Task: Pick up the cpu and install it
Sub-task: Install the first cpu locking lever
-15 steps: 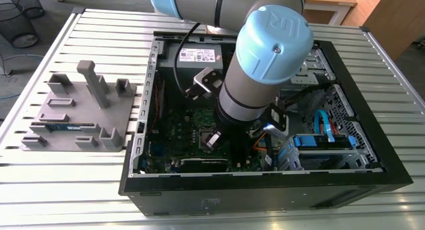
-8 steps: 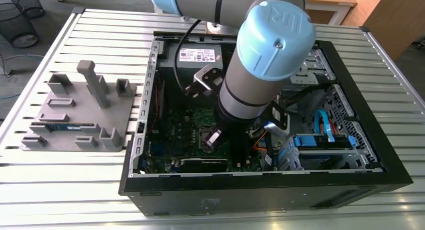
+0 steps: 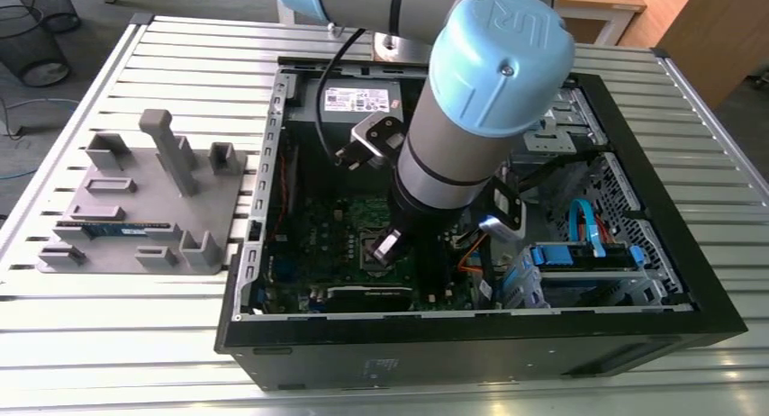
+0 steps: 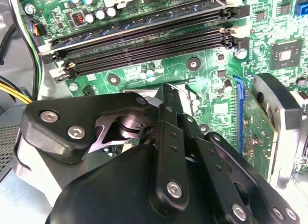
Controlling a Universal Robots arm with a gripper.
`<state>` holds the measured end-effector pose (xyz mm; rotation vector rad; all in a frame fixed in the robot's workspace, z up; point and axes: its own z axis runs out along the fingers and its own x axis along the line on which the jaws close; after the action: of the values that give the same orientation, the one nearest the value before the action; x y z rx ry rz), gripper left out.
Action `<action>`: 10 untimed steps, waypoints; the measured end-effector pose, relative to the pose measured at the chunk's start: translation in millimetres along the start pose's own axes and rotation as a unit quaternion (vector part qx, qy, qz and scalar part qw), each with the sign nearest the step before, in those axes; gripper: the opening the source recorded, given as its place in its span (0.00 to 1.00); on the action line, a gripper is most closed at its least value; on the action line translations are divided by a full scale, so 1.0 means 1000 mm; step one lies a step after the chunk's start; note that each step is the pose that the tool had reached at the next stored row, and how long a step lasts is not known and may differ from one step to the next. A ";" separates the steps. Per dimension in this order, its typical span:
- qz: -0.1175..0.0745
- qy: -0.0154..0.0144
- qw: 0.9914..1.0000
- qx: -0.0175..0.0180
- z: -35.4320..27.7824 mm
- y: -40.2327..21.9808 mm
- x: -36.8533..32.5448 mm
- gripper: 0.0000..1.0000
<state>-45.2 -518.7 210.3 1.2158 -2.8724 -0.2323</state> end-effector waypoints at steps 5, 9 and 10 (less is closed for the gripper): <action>0.002 0.000 1.000 0.000 -0.0014 0.0022 -0.0022 0.11; 0.002 0.000 1.000 0.000 -0.0013 0.0023 -0.0022 0.11; 0.002 0.000 1.000 0.000 -0.0014 0.0023 -0.0022 0.11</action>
<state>-45.2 -515.7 212.0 1.2099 -2.8753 -0.2323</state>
